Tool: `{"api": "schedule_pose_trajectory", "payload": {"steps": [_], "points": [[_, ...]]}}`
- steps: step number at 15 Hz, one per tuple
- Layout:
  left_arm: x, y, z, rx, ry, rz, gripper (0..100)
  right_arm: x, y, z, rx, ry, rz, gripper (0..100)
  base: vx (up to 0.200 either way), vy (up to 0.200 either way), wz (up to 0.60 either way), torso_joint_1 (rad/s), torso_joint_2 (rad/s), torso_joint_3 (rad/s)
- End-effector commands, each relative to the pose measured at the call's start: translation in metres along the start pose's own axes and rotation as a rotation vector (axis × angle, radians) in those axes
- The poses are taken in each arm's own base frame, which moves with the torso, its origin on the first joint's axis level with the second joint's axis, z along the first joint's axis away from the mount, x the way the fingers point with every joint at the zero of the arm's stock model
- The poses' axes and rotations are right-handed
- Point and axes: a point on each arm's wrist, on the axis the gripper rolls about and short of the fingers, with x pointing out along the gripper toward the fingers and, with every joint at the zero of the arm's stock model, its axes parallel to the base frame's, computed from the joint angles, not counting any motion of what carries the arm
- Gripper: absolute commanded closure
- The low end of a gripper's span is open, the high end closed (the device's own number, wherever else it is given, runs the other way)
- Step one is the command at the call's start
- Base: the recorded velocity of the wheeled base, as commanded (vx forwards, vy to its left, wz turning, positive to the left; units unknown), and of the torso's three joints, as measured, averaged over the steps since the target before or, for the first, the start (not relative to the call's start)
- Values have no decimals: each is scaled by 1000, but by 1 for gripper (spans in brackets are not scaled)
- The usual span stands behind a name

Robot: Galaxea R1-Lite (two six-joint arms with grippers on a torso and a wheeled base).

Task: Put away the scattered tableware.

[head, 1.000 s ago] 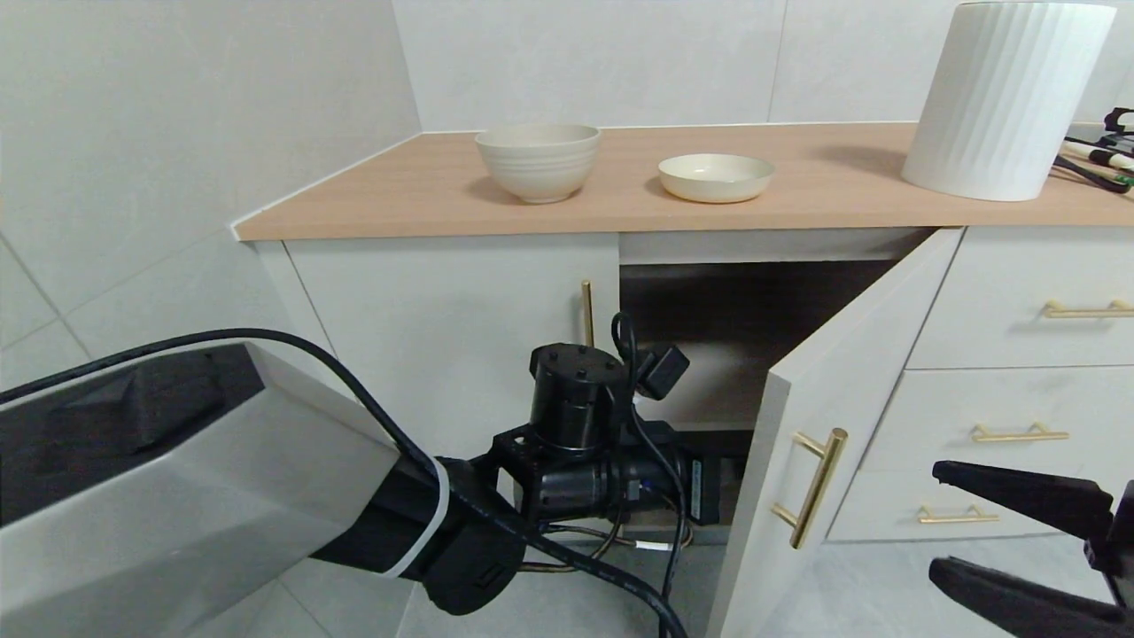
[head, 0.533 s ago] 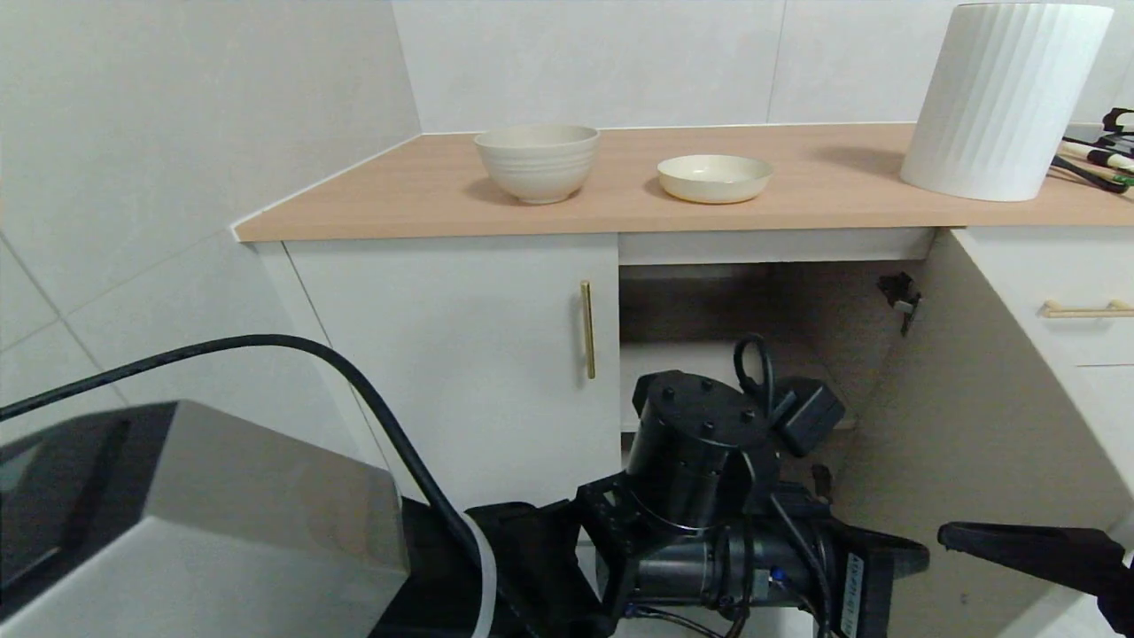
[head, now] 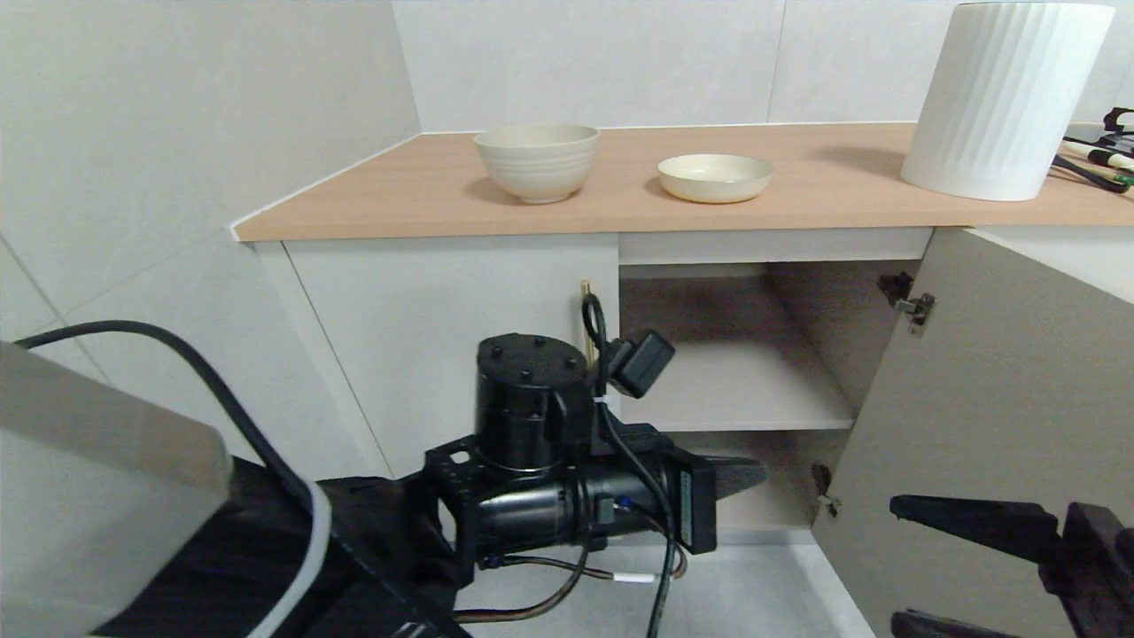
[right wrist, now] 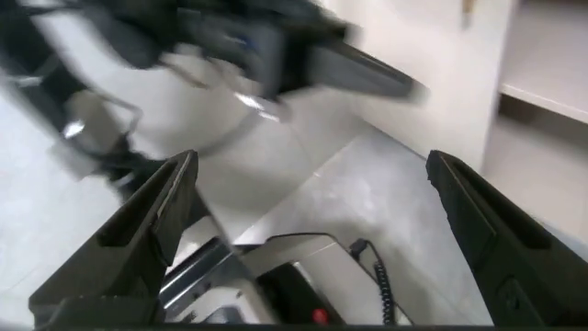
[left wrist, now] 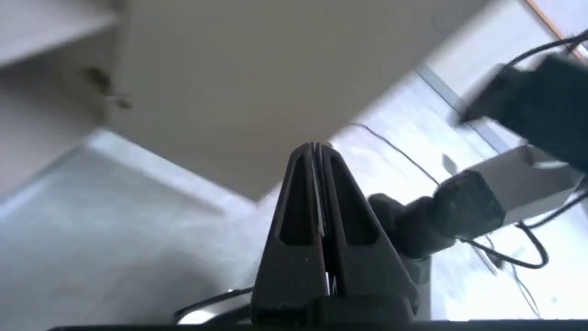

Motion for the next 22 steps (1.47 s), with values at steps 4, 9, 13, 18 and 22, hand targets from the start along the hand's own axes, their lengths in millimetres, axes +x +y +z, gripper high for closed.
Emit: {"api": "schedule_pose_trajectory", "payload": {"steps": [4,9,13,18,22], "points": [[-100,-5,26,88,-197,180,100,57,-34,30,37,35,-136,0,0,0,0,0,0,0],[-185,-34,44,183,-339,310,100,87,-52,43,-34,94,-192,0,0,0,0,0,0,0],[-217,-32,44,204,-310,465,100,95,-60,42,-70,90,-393,0,0,0,0,0,0,0],[-235,-21,56,184,-351,578,0,74,-51,52,-76,80,-491,0,0,0,0,0,0,0],[-244,-22,52,123,-386,607,0,73,-48,61,-16,116,-506,0,0,0,0,0,0,0]]}}
